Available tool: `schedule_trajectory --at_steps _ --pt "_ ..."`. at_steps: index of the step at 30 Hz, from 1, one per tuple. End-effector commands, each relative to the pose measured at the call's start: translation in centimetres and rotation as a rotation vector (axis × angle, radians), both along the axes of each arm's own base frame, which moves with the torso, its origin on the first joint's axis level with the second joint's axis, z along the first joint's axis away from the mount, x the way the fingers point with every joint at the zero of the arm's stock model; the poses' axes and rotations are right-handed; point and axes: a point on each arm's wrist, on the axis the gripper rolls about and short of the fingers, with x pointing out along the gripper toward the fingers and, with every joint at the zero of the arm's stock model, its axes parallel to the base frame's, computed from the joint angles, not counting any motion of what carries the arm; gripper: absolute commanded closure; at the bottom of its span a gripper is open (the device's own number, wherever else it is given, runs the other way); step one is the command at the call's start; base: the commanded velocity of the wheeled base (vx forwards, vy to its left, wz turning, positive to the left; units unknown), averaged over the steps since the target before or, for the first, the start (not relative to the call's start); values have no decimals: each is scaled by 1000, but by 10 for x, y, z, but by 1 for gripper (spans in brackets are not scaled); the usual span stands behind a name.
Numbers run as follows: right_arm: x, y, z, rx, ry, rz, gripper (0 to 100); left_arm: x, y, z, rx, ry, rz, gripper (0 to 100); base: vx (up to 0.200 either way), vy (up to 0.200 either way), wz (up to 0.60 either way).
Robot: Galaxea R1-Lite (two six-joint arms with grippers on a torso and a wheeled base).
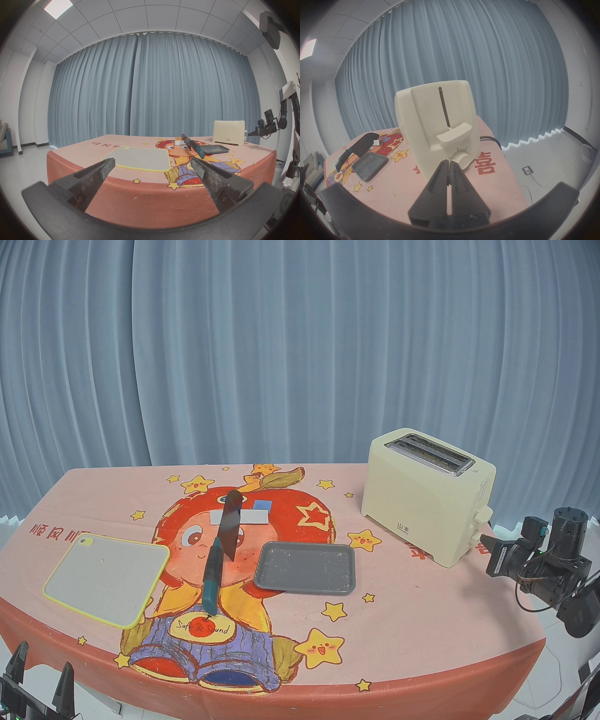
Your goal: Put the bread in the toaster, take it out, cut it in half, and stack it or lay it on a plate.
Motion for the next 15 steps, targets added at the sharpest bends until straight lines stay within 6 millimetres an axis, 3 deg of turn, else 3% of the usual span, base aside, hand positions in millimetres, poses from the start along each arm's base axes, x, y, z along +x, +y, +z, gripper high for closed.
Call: schedule_trajectory --at_steps 1,6,15 --pt "2 -5 2 6 -9 -9 100 1 0 -5 -1 10 0 0 0 0 0" --pt "5 -13 2 23 -10 -6 100 1 0 -5 -1 10 0 0 0 0 0" --pt "9 -11 -6 20 19 6 100 1 0 -5 -1 10 0 0 0 0 0"
